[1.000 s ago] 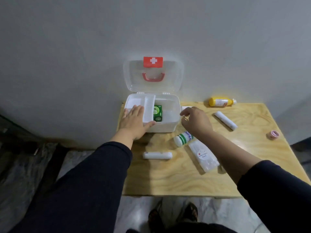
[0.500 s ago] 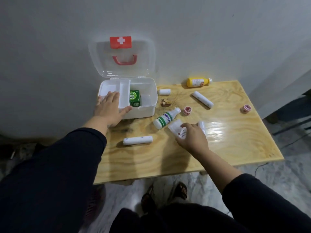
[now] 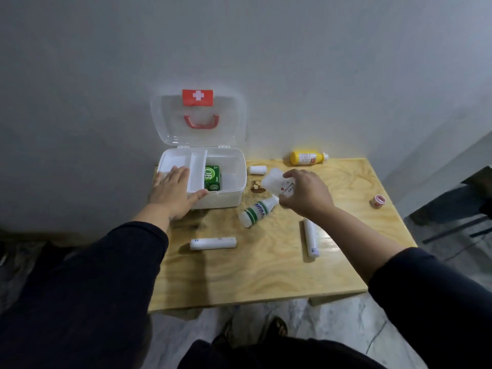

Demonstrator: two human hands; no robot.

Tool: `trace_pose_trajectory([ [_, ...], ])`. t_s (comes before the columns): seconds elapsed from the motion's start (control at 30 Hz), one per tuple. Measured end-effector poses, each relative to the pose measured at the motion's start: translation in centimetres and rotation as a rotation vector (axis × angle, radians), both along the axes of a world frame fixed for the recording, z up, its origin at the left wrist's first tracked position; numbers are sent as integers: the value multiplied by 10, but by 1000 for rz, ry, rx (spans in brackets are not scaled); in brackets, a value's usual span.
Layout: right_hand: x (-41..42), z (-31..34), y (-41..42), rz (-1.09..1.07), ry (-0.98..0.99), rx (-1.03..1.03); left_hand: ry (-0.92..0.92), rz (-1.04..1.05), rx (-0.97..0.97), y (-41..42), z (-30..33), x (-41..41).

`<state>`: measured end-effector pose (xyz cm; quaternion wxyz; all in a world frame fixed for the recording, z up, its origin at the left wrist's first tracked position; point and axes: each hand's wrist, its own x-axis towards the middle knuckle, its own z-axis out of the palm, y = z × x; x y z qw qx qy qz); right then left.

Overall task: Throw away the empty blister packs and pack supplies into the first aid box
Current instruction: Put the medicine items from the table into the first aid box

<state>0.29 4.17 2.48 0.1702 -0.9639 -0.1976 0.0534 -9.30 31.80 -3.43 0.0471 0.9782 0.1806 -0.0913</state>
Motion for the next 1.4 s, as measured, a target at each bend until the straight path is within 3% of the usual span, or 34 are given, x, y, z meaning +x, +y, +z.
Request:
trace_pose_trajectory([
  [0.23,17,18,80,281,-100,-127,-28,26,-15,2,-4,-1],
  [0.57,36,-25,161,495,-181,-439,-69,42,-41,-4,-2,-1],
  [0.83,42,-39,169,463,13,-197,-57,52,-53,-4,2,-2],
  [1.07,35,-32,169,367,-44,-326,-75,52,-44,-5,0,-2],
  [1.4,37,-44,182,147,170,37,-59,56,-40,-5,0,-3],
])
